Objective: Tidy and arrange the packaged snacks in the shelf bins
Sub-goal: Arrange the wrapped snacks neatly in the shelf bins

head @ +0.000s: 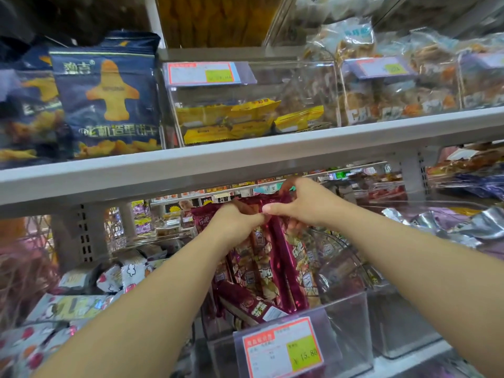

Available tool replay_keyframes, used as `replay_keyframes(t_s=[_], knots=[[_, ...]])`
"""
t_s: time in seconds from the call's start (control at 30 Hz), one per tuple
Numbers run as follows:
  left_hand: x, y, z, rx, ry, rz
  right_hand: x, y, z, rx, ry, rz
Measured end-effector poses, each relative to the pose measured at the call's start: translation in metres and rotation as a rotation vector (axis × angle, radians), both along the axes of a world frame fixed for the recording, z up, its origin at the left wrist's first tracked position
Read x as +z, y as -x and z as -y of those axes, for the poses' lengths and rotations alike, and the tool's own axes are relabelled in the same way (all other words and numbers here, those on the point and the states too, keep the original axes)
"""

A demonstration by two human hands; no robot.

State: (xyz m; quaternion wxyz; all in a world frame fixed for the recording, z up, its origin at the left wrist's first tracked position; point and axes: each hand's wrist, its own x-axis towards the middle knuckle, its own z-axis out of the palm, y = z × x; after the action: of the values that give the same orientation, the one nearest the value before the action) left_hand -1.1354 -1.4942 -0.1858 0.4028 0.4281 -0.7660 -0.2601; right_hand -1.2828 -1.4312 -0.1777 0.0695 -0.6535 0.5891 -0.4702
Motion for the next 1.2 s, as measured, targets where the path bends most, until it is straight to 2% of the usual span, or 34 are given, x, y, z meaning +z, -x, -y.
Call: replay_keyframes(t_s=[0.13, 0.23, 0.47, 0.67, 0.77, 0.9, 1.07, 1.2], knots=[[0.002, 0.004, -0.006, 0.063, 0.045, 0.087, -0.003, 0.002, 0.007, -0.131, 0.051, -0.089], [0.003, 0.003, -0.004, 0.114, 0.063, 0.145, -0.004, 0.004, 0.009, -0.118, 0.070, -0.117], [0.002, 0.004, -0.006, -0.094, -0.151, -0.026, -0.002, 0.010, 0.003, 0.071, -0.083, -0.063], [0.002, 0.005, -0.009, -0.195, -0.234, -0.126, -0.005, 0.004, 0.002, -0.080, -0.009, -0.140], [0.003, 0.006, -0.009, -0.129, -0.184, -0.107, -0.009, 0.001, 0.005, -0.207, 0.023, -0.234], [0.003, 0.000, -0.005, 0.126, -0.045, -0.036, -0.009, -0.004, 0.003, -0.335, 0.086, -0.348], [0.006, -0.004, 0.008, 0.171, 0.052, -0.205, -0.012, -0.013, 0.000, -0.212, 0.210, -0.421], [0.007, -0.009, 0.007, 0.170, 0.108, -0.364, -0.010, -0.013, -0.002, -0.063, 0.051, -0.379]])
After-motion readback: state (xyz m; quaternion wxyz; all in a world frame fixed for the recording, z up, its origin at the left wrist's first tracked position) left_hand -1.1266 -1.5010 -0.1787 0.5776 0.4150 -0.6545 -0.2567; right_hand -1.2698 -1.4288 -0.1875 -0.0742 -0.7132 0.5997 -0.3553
